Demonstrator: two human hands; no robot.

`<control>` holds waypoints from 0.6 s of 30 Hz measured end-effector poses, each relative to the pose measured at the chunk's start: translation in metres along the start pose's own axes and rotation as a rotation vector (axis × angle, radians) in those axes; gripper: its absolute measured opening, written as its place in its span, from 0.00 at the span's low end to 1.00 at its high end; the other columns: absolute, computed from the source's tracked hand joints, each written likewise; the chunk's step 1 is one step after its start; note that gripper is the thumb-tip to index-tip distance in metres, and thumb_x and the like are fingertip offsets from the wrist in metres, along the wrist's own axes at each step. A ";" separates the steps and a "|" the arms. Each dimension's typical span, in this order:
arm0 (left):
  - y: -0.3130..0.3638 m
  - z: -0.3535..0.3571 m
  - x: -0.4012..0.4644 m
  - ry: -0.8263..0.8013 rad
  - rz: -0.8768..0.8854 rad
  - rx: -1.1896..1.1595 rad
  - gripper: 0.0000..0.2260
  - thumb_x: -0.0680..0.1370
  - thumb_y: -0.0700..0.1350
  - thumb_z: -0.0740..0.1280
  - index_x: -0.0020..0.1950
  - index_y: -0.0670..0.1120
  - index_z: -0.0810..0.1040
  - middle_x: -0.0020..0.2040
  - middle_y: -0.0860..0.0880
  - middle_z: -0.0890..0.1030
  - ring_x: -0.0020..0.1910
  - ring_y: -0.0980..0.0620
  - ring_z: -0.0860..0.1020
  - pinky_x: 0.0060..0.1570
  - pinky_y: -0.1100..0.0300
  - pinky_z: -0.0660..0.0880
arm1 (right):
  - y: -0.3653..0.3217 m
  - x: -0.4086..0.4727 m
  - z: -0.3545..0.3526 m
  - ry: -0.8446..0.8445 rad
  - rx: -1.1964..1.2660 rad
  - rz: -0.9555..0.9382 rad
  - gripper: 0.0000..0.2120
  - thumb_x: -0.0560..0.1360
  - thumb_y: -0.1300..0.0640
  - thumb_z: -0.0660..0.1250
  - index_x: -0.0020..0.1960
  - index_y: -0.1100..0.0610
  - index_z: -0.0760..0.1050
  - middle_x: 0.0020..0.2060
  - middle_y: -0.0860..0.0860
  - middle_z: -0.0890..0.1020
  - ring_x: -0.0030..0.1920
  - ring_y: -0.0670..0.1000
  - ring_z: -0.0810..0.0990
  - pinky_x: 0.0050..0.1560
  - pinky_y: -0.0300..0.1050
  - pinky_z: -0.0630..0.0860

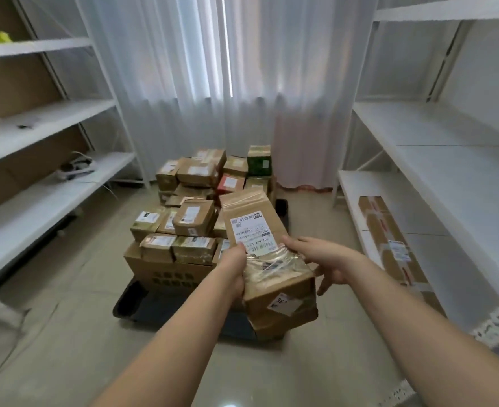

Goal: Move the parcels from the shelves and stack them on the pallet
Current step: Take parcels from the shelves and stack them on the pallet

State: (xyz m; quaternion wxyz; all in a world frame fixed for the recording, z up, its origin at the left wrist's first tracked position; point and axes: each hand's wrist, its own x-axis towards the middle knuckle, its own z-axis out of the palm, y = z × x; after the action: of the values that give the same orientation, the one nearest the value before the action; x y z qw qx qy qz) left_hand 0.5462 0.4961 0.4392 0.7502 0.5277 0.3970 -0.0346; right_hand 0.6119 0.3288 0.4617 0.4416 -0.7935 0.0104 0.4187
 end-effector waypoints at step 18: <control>0.137 -0.329 0.173 0.522 0.142 -0.169 0.16 0.85 0.50 0.54 0.67 0.44 0.70 0.55 0.42 0.82 0.49 0.41 0.83 0.48 0.44 0.82 | -0.227 0.208 0.280 -0.497 -0.010 -0.078 0.23 0.79 0.40 0.61 0.71 0.46 0.65 0.60 0.56 0.79 0.57 0.59 0.81 0.57 0.66 0.78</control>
State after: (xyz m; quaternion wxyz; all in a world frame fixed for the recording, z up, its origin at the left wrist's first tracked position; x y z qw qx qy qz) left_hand 0.5446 0.8888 0.3925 0.6643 0.4808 0.5404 0.1886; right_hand 0.6510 0.7395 0.4055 0.4425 -0.6680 -0.1311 0.5838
